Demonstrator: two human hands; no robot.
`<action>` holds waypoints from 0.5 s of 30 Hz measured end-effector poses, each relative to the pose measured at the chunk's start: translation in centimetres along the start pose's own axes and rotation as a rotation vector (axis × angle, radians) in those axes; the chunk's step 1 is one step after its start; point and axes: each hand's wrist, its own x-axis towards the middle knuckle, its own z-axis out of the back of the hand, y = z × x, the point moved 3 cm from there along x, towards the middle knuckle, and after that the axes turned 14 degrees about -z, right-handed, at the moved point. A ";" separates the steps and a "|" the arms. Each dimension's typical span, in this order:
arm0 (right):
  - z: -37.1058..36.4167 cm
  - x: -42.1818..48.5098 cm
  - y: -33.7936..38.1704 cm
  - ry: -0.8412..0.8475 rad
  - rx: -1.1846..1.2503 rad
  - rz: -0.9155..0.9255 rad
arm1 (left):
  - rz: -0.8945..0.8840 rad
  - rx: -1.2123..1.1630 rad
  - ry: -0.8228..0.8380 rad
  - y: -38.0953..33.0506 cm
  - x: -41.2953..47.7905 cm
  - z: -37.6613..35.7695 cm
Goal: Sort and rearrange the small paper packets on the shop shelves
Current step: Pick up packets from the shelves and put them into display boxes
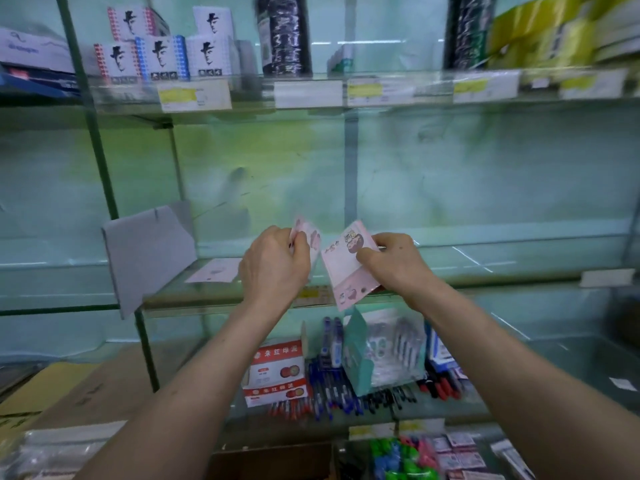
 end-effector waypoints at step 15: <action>17.7 -8.3 -7.5 -0.173 -0.186 -0.126 | -0.216 -0.141 0.288 -17.7 -3.6 -5.1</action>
